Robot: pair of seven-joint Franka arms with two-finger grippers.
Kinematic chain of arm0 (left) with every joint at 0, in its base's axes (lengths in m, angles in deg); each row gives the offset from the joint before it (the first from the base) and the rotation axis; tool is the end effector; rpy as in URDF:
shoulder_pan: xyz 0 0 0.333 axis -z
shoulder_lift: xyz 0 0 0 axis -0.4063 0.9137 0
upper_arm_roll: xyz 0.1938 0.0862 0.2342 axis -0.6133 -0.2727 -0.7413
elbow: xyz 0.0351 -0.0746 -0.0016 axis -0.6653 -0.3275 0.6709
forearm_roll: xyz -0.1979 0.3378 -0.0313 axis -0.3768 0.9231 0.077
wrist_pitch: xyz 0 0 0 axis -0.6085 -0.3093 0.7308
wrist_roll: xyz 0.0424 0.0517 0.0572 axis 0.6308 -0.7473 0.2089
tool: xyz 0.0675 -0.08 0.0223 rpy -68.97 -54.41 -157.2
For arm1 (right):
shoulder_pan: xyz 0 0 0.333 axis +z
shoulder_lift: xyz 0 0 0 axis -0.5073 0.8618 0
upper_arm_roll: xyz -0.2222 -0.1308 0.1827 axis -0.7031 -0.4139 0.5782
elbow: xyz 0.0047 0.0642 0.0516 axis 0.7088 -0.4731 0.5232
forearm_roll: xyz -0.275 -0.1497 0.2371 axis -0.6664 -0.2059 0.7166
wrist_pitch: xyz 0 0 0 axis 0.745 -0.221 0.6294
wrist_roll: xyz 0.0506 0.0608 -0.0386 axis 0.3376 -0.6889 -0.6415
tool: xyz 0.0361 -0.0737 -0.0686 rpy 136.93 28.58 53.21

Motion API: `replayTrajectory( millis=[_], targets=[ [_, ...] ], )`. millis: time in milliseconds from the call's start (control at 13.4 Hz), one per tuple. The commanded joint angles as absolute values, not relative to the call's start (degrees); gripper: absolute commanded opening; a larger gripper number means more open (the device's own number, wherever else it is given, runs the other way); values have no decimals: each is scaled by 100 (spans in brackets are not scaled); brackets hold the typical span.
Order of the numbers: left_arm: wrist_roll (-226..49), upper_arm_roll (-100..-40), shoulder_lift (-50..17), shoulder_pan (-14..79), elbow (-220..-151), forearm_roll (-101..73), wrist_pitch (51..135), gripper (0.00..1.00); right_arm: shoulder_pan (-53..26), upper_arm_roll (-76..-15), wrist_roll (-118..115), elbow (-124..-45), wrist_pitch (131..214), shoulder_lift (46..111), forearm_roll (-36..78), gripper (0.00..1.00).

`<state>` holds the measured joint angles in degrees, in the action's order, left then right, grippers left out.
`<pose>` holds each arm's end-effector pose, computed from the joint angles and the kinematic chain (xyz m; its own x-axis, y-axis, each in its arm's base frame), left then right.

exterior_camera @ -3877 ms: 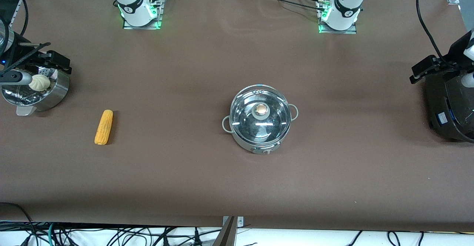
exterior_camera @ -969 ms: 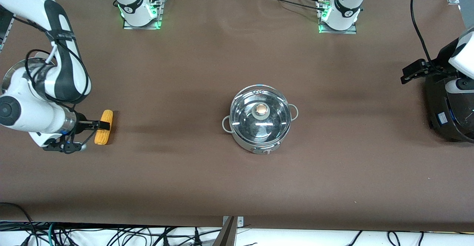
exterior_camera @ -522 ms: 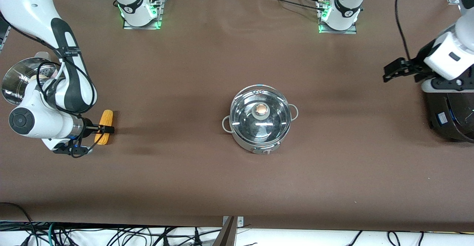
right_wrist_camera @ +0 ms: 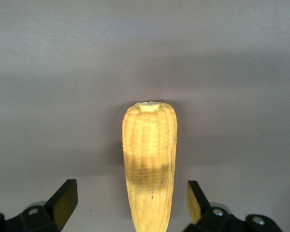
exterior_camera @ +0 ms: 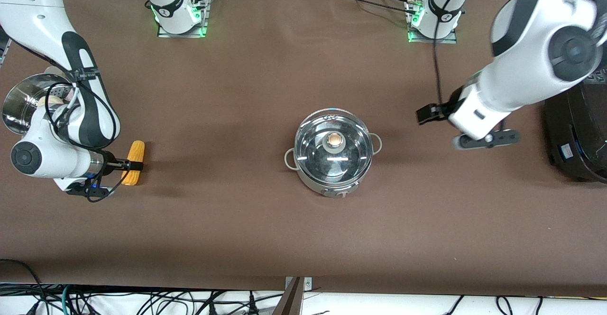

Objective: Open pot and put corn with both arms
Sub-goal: 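Reach the right gripper to the corn while the left gripper reaches the lid knob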

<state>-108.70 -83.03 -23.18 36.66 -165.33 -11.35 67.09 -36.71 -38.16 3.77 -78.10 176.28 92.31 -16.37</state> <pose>0.6136 -0.2029 0.5123 0.9721 0.1538 -0.1773 0.1683 -0.9833 0.0699 0.6682 -0.0551 0.2261 0.9784 -0.0763 -0.1919 -0.0799 -0.9967 -0.0115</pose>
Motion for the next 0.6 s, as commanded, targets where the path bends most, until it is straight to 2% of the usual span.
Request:
replayTrajectory(
  millis=[0, 522],
  targets=[
    [-11652, -8359, -1581, 4179, -15718, -1240, 6737, 100, -3769, -3752, 248, -7901, 17814, 9282, -1621, 100],
    [-12771, -8377, -964, 5385, -15814, -1135, 7826, 100, -3936, -3743, 55, -7998, 18114, 9431, -1595, 100]
  ],
)
